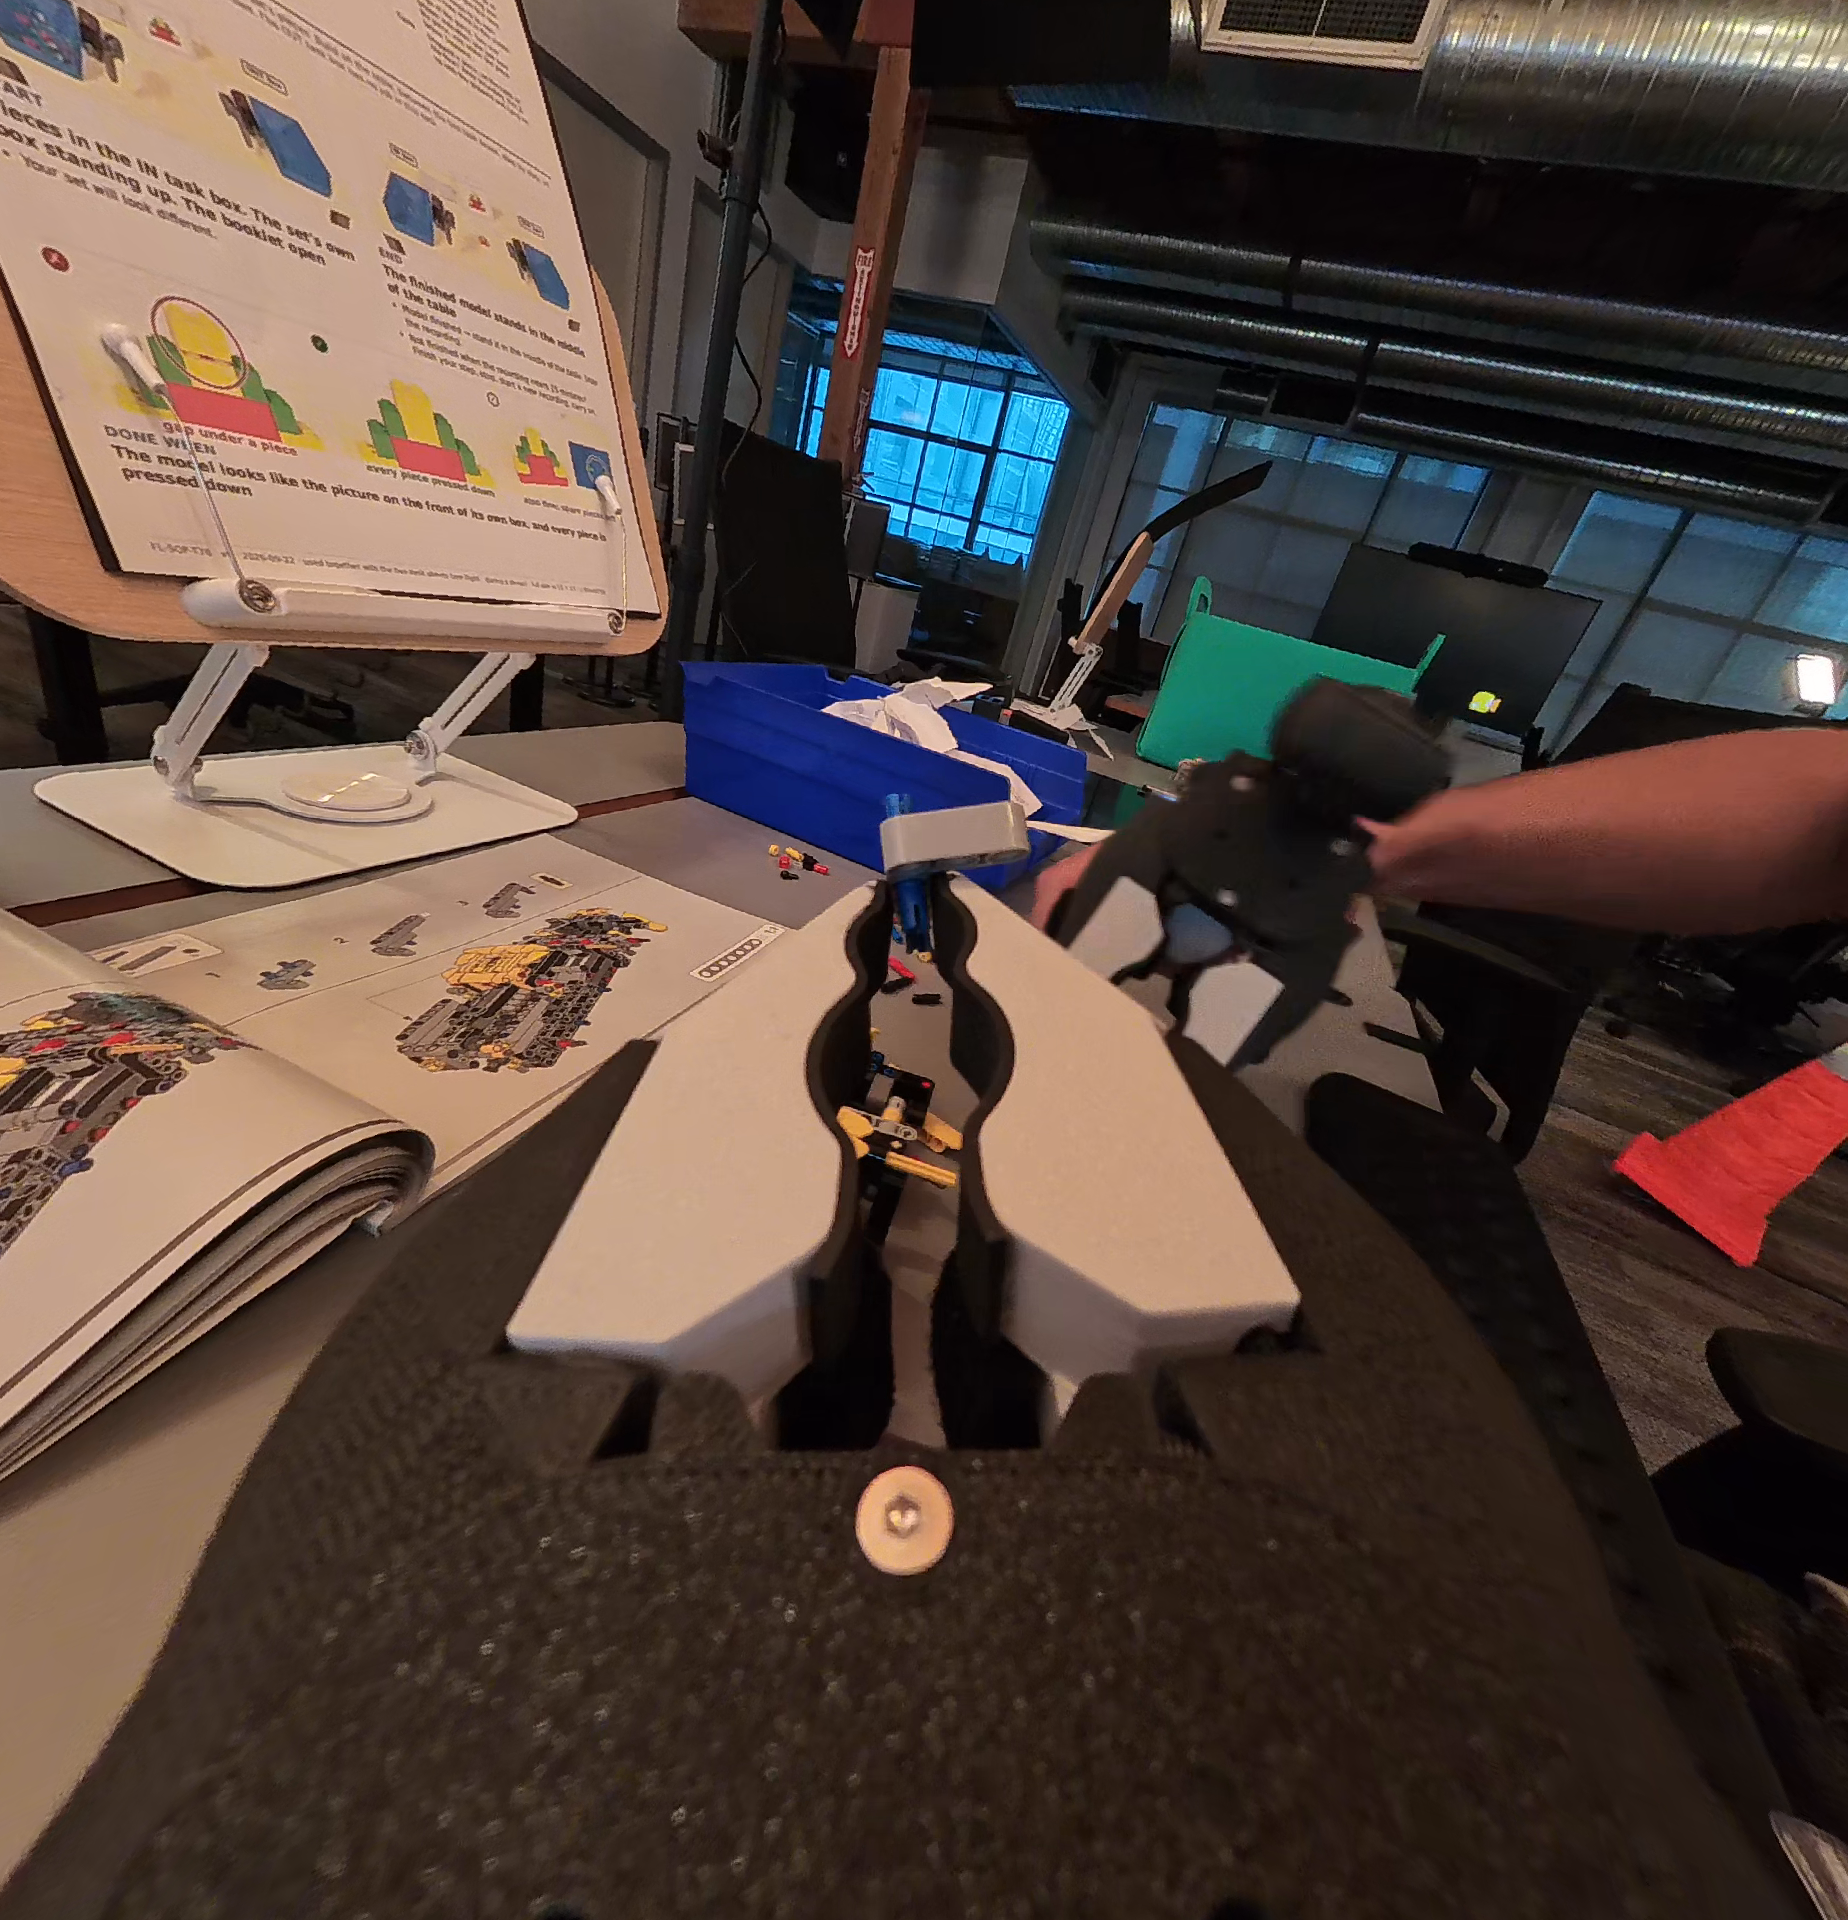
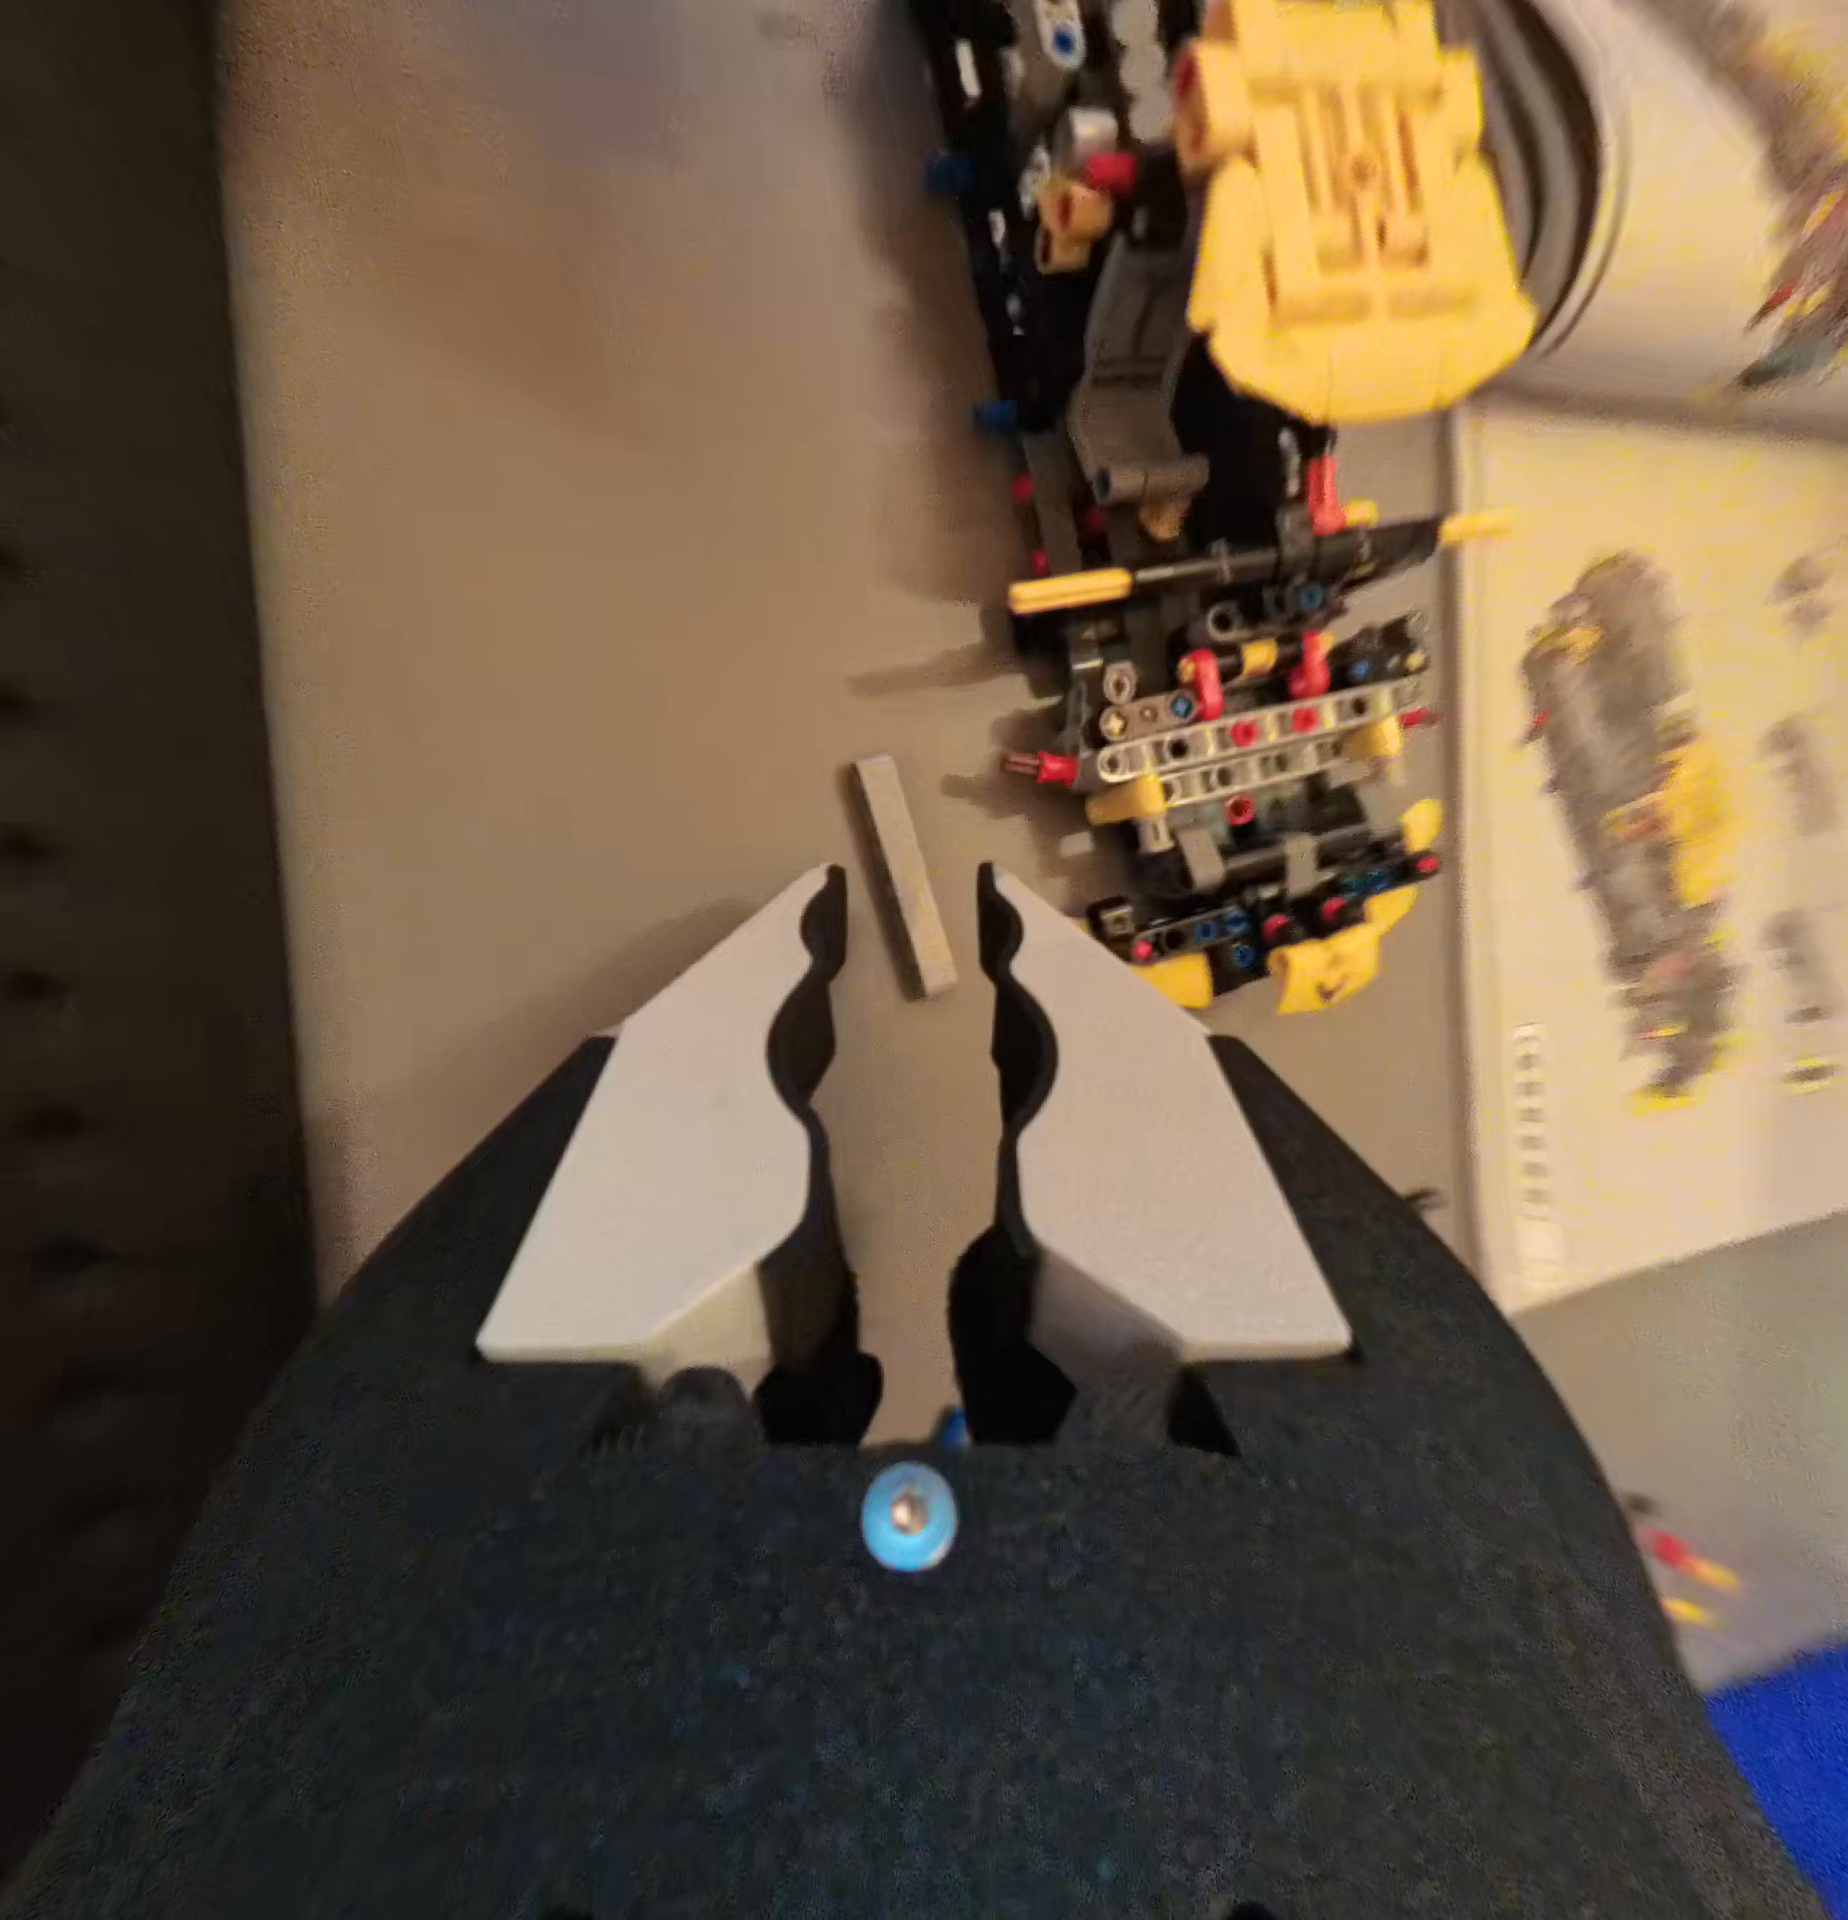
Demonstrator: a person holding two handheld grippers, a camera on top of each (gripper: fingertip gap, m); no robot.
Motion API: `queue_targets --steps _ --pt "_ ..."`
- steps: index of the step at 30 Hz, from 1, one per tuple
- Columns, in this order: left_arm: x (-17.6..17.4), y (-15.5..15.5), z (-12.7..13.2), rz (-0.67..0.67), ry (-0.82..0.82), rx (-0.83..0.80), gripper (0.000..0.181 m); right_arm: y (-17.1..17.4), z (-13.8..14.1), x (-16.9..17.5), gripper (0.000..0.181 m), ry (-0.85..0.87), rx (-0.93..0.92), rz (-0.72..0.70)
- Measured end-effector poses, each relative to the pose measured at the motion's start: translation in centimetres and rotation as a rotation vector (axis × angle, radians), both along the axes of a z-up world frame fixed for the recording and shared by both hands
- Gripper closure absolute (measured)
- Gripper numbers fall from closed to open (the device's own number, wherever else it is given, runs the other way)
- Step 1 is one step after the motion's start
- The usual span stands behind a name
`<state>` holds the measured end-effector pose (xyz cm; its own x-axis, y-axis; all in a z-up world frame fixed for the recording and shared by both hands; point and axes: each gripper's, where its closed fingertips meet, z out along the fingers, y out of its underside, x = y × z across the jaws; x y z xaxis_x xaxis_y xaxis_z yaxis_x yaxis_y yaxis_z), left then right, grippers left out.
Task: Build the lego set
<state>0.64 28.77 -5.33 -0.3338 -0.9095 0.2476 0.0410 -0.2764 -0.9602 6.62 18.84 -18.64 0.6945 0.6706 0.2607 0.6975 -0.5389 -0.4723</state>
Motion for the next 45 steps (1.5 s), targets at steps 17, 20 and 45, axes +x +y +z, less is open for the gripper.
queue_targets --steps 17,20,45 --pt "0.0 -0.4 -0.1 -0.025 0.006 -0.008 0.174 0.4 -2.4 0.2 0.179 0.291 -0.304 0.006" --pt "0.0 -0.3 -0.1 -0.021 0.005 -0.010 0.174 0.1 -2.7 0.3 0.181 0.179 -0.275 0.054" --pt "0.0 -0.4 -0.1 -0.023 0.005 -0.006 0.174 0.6 -1.8 2.9 0.174 -0.157 -0.014 -0.033"
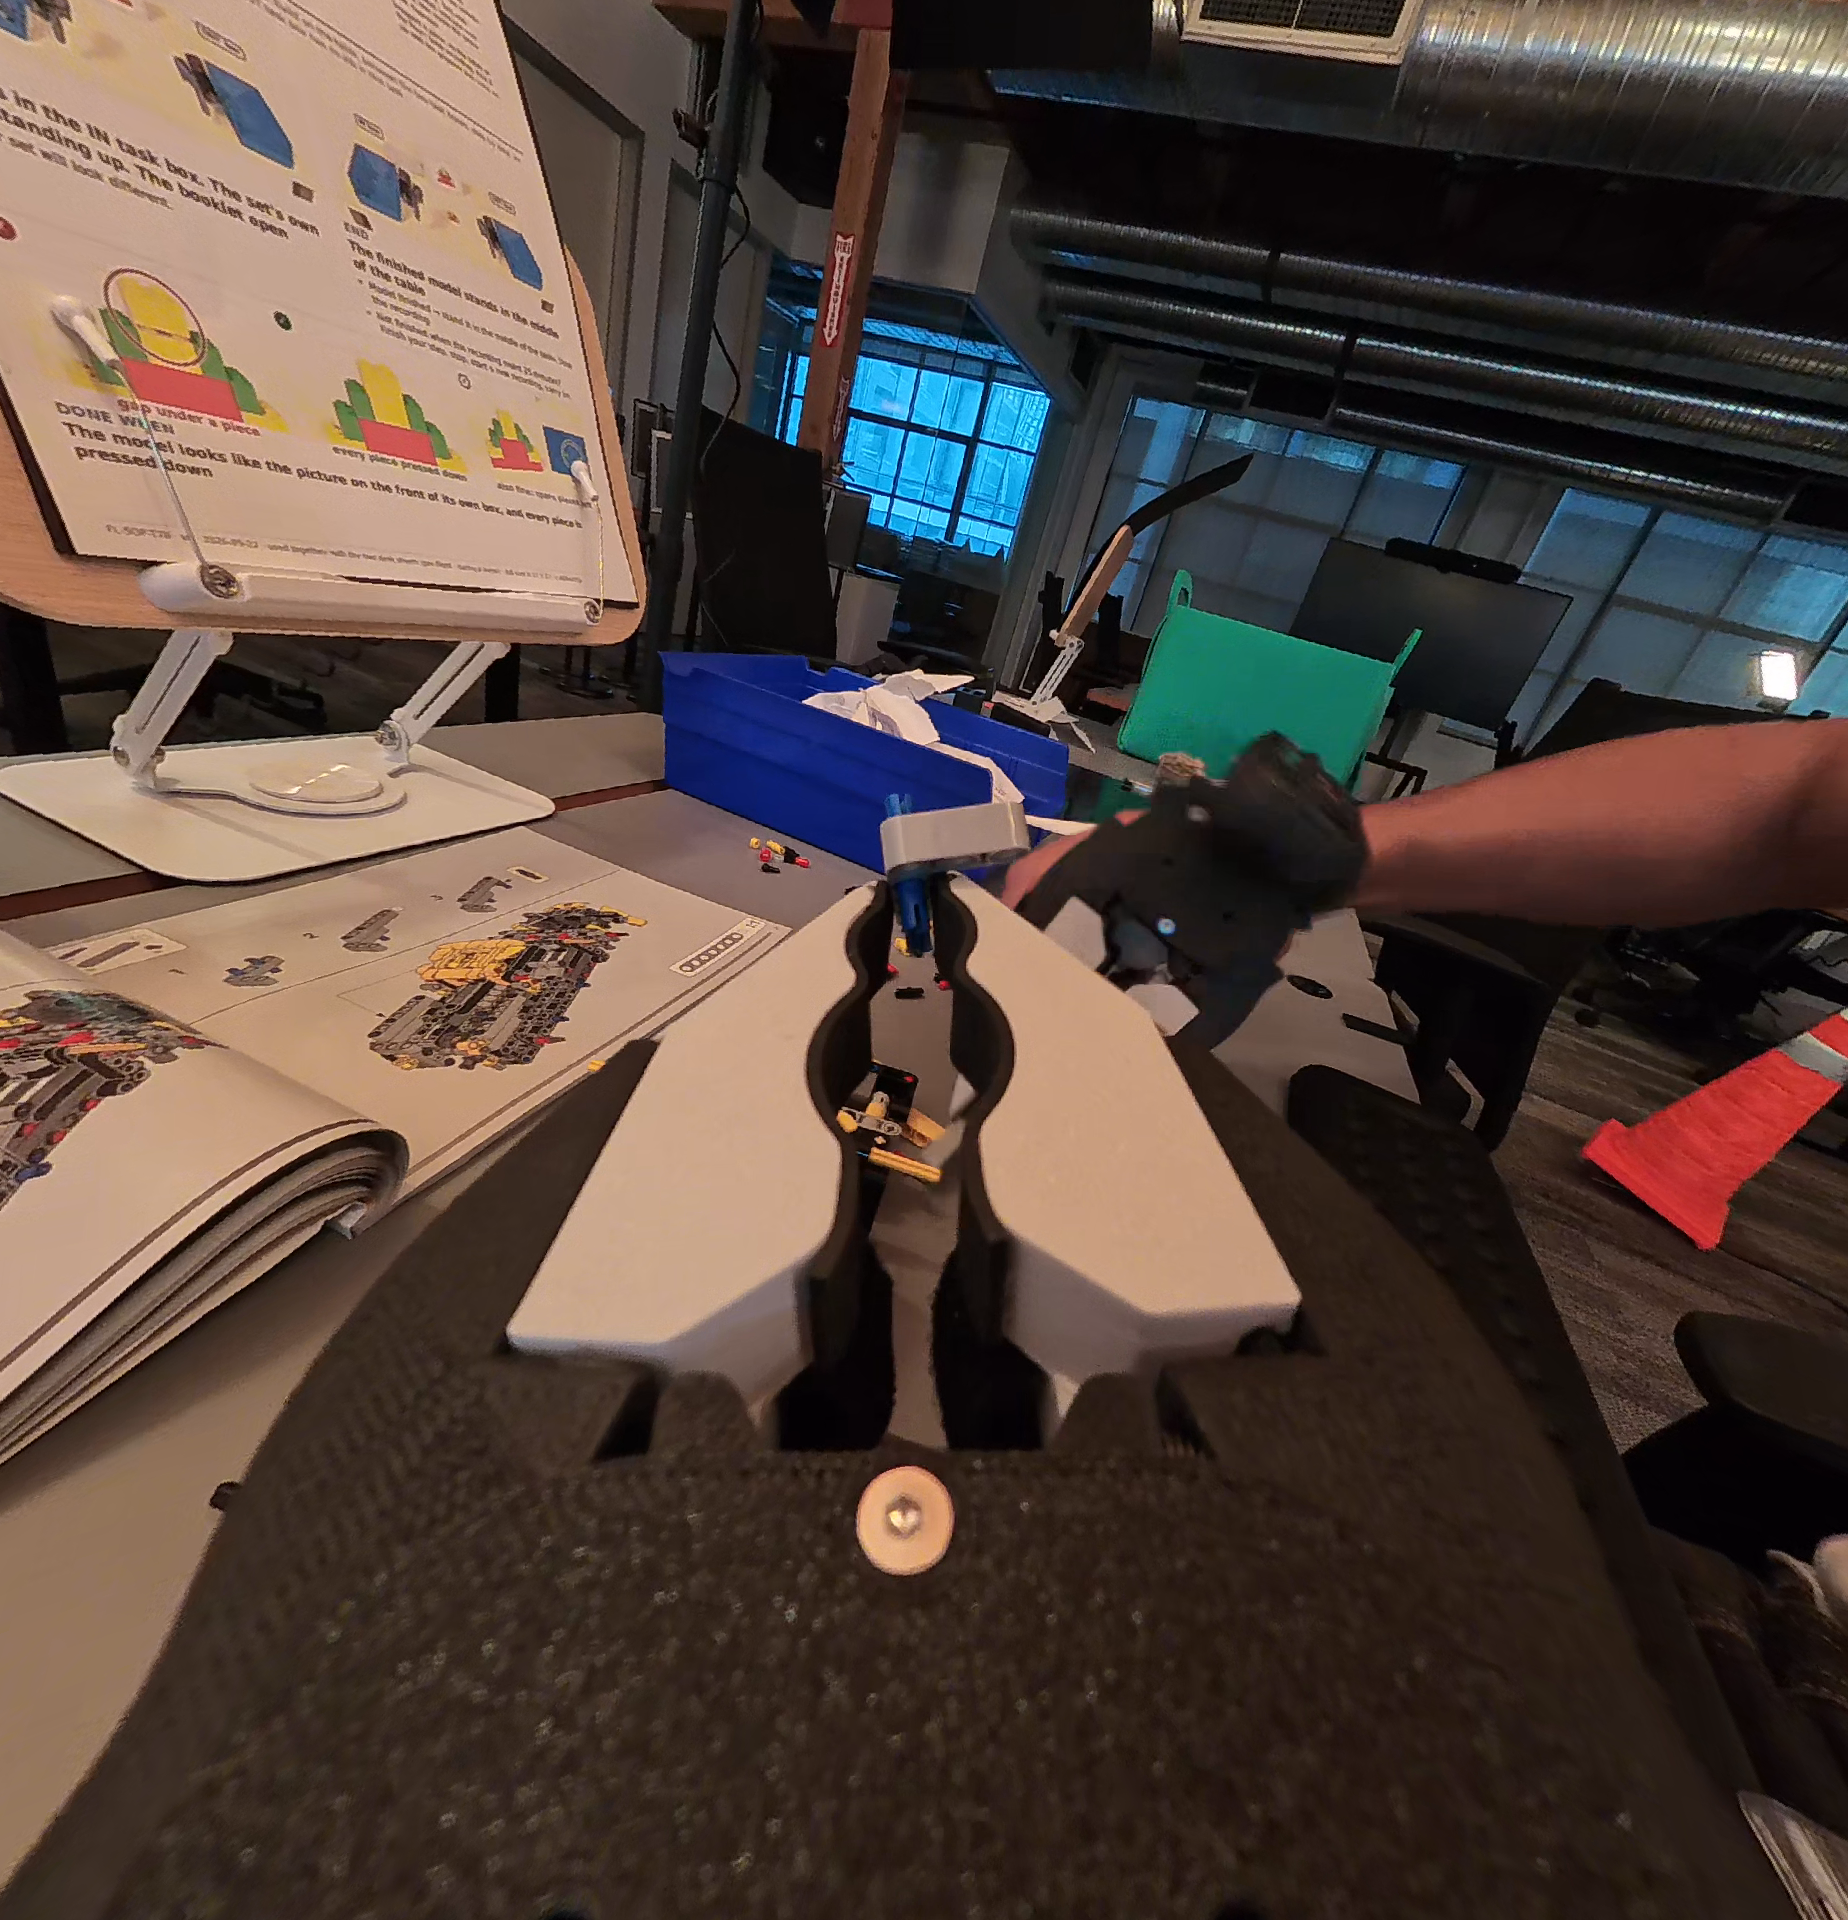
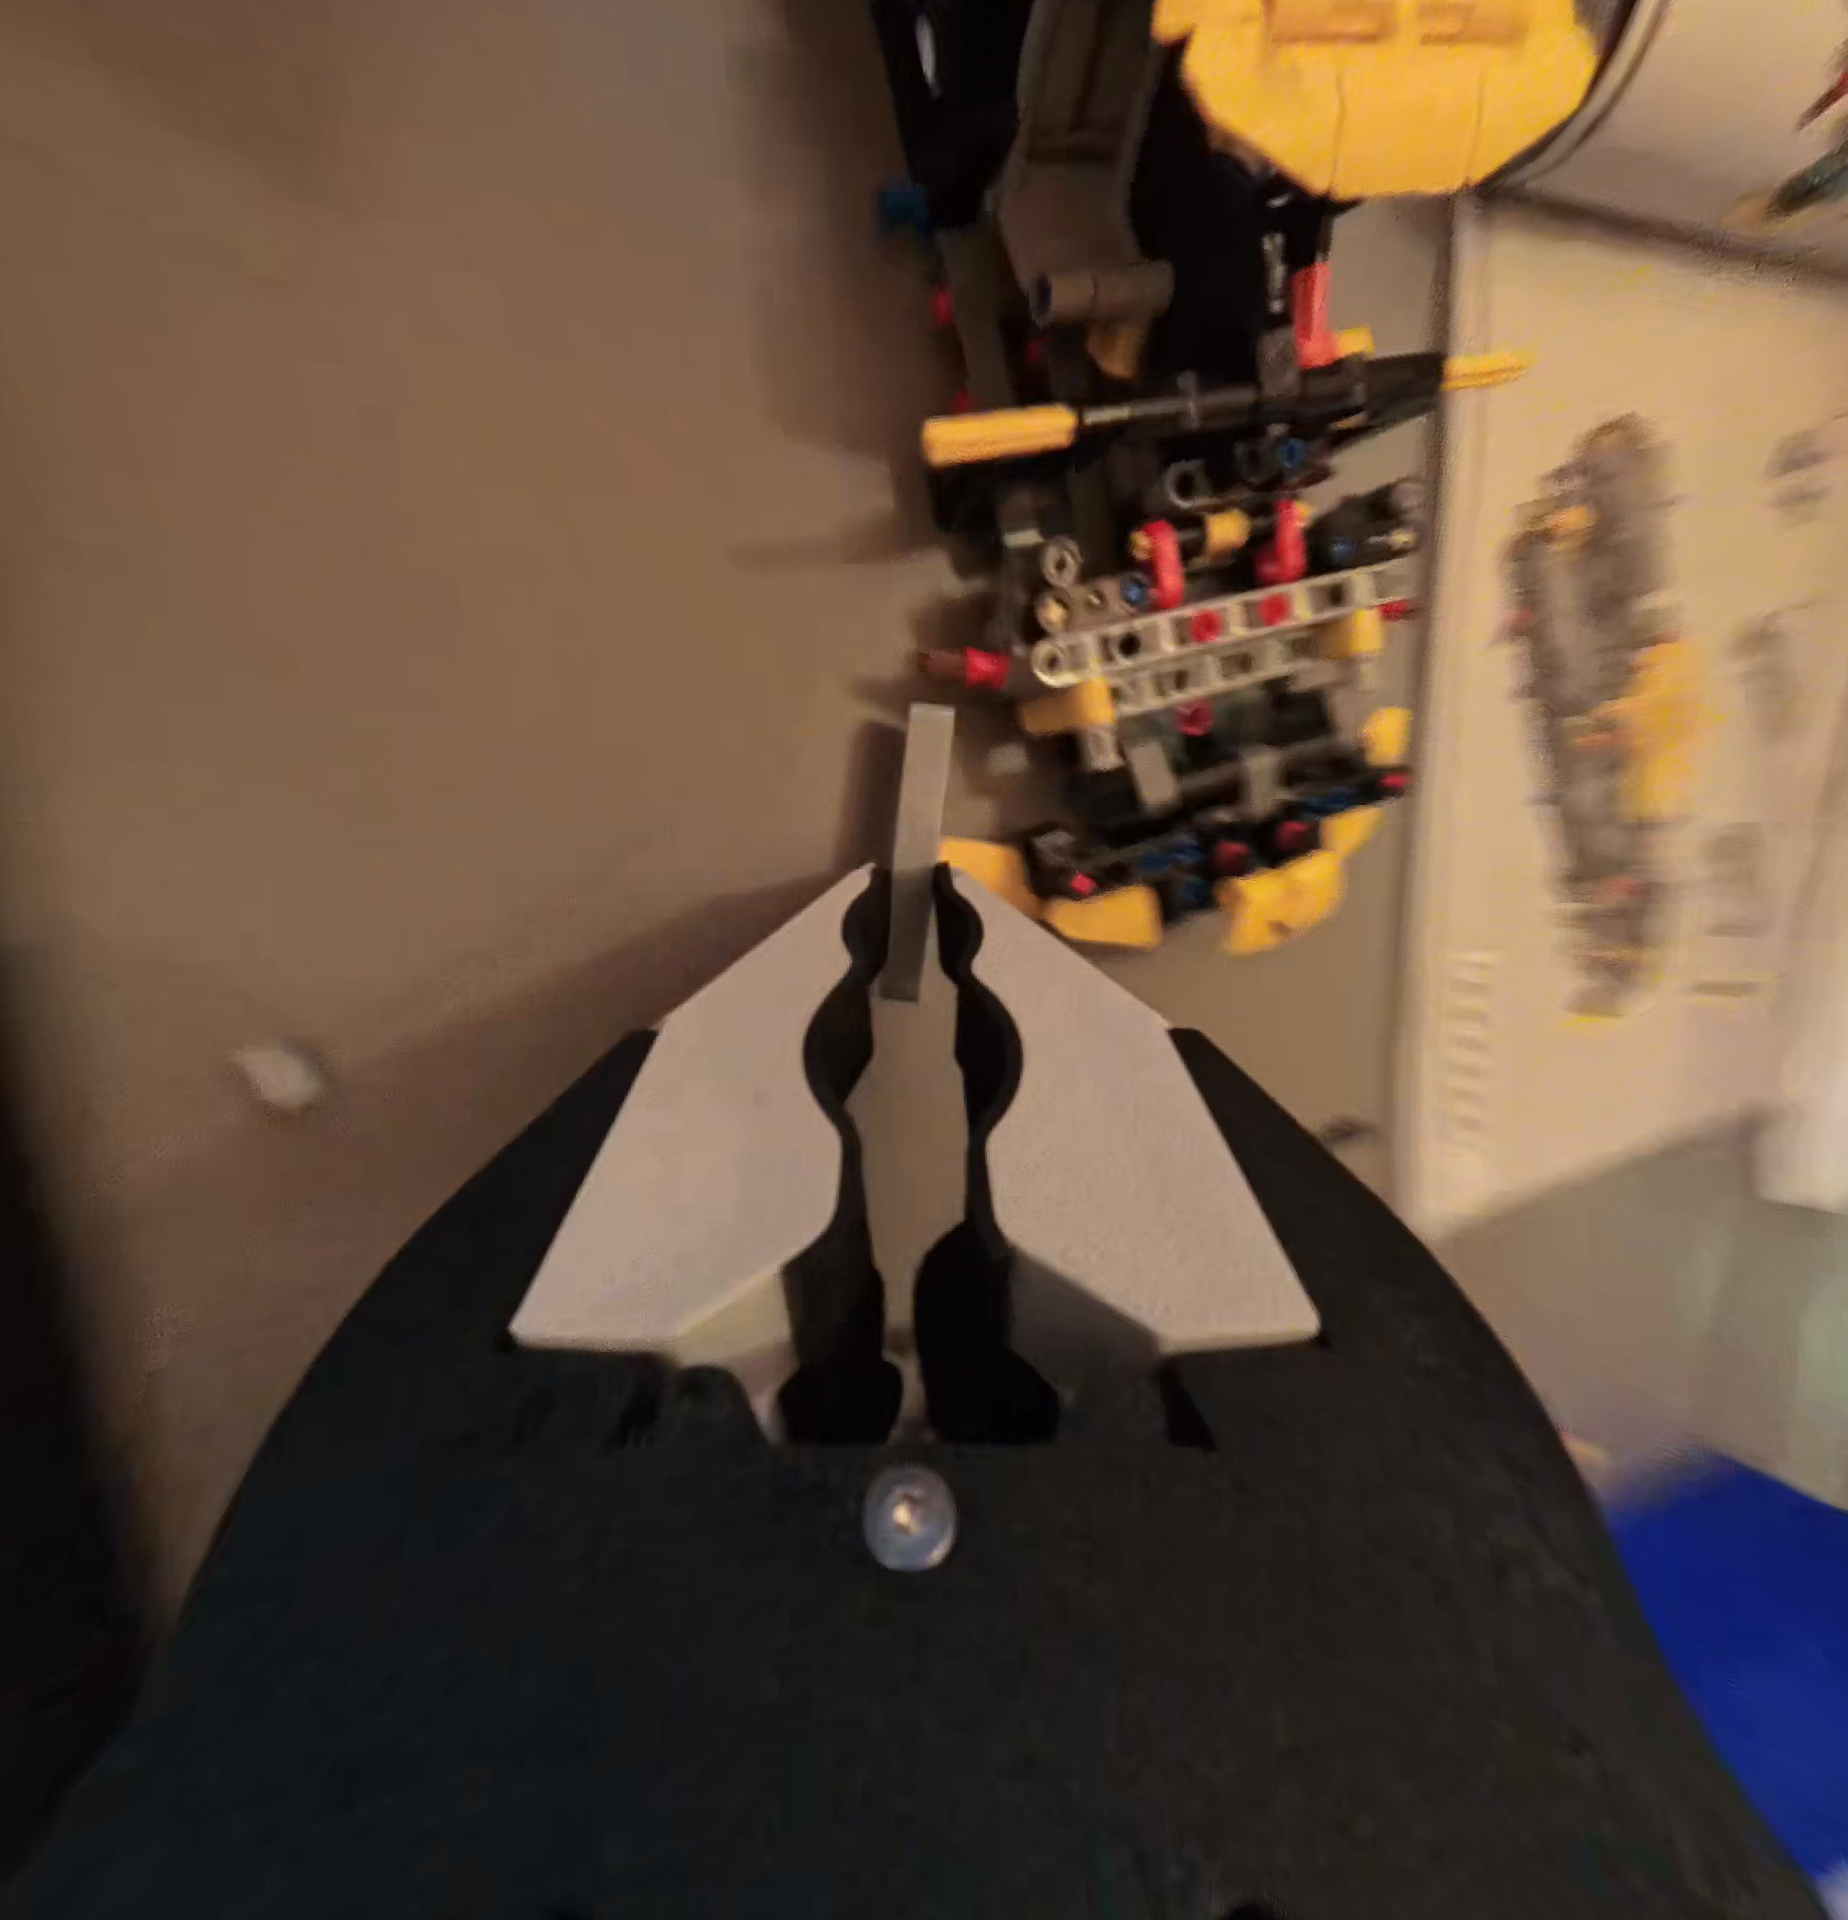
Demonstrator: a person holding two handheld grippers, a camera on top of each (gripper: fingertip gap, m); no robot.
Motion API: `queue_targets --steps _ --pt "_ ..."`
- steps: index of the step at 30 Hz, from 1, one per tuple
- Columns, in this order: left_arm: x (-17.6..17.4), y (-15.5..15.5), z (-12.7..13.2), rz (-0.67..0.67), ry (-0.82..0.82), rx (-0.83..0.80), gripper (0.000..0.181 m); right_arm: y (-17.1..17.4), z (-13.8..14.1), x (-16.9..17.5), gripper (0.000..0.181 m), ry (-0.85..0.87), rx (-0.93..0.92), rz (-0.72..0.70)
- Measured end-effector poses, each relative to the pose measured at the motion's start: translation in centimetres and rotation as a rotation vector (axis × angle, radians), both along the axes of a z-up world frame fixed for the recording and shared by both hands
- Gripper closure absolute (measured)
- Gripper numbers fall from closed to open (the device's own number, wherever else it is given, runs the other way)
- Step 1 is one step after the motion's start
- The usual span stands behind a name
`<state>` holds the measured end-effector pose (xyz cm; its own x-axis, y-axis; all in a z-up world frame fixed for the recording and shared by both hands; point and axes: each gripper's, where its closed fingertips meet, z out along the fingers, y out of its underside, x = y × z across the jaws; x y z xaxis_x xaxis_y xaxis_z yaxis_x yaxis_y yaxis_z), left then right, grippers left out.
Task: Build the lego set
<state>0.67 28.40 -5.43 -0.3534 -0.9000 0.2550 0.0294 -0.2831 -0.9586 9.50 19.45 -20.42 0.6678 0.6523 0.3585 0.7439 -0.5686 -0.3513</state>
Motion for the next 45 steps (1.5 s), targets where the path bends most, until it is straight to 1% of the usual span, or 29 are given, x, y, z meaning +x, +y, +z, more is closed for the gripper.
queue_targets --steps 2,3,4,5,9,12,16,19,21,22,25,26,27,28,31,33,35,39,41,42,43,44,45 --pt "0.0 0.0 0.0 0.000 0.000 -0.001 0.174 0.0 0.8 2.4 0.174 -0.379 0.103 0.155" --pt "0.0 0.0 0.0 -0.001 0.000 -0.001 0.174 0.1 1.3 3.1 0.174 -0.543 0.164 0.239" --pt "0.0 0.0 0.0 -0.001 0.000 0.000 0.174 -0.2 1.4 3.6 0.174 -0.659 0.183 0.311" --pt "0.0 -0.1 0.0 -0.001 0.000 0.001 0.174 -0.6 1.2 4.3 0.174 -0.747 0.186 0.354" --pt "0.0 -0.1 0.0 -0.001 0.001 0.006 0.174 -2.0 -0.1 6.6 0.173 -0.908 0.183 0.460" --pt "0.1 -0.1 0.0 0.001 0.002 0.005 0.174 -2.5 -0.1 7.0 0.173 -0.923 0.189 0.478" --pt "0.1 -0.2 -0.1 -0.001 0.004 0.008 0.174 -3.1 -0.2 7.3 0.173 -0.848 0.172 0.433" --pt "0.1 -0.2 -0.1 -0.001 0.004 0.007 0.174 -3.8 -0.2 7.0 0.171 -0.710 0.144 0.374" --pt "0.1 -0.2 -0.1 -0.001 0.004 0.006 0.174 -4.3 -0.1 6.4 0.164 -0.549 0.115 0.301" --pt "0.1 -0.2 -0.1 -0.002 0.004 0.006 0.174 -4.5 0.1 6.1 0.161 -0.442 0.091 0.245" --pt "0.1 -0.3 -0.1 -0.003 0.005 0.010 0.174 -4.1 1.0 5.6 0.159 -0.126 0.026 0.043" --pt "0.1 -0.3 -0.2 -0.003 0.005 0.010 0.174 -4.0 1.1 5.8 0.154 -0.055 -0.006 -0.016" --pt "0.1 -0.2 -0.1 -0.002 0.005 0.009 0.174 -3.7 1.2 6.1 0.152 -0.018 -0.011 -0.050" --pt "0.1 -0.2 -0.1 0.000 0.003 0.008 0.174 -3.6 1.1 6.3 0.152 -0.014 0.003 -0.053" --pt "0.0 -0.1 0.0 -0.001 0.001 0.002 0.174 -3.6 0.2 7.3 0.158 -0.103 0.033 0.002" --pt "0.1 -0.2 -0.1 -0.006 0.001 0.004 0.174 -3.5 -0.2 7.0 0.166 -0.060 0.024 0.019" --pt "0.1 -0.3 -0.1 -0.009 0.001 0.007 0.174 -3.5 -0.7 6.9 0.170 -0.015 -0.018 0.015" --pt "0.0 -0.3 0.0 -0.011 -0.001 0.003 0.174 -3.1 -0.8 6.9 0.171 0.034 -0.051 0.029" --pt "0.0 -0.3 0.0 -0.013 0.000 0.004 0.174 -3.5 -0.8 6.5 0.172 0.113 -0.138 0.017" --pt "0.0 -0.4 -0.1 -0.015 0.001 0.006 0.174 -4.2 -0.8 5.8 0.173 0.201 -0.231 0.005" --pt "0.0 -0.4 -0.1 -0.017 0.001 0.006 0.174 -5.2 -0.7 4.9 0.172 0.312 -0.357 -0.019" --pt "0.0 -0.5 0.0 -0.019 0.000 0.005 0.174 -6.3 -0.2 3.5 0.173 0.458 -0.492 -0.048" --pt "0.0 -0.5 0.0 -0.020 -0.001 0.005 0.174 -7.2 0.8 1.8 0.173 0.615 -0.614 -0.067"
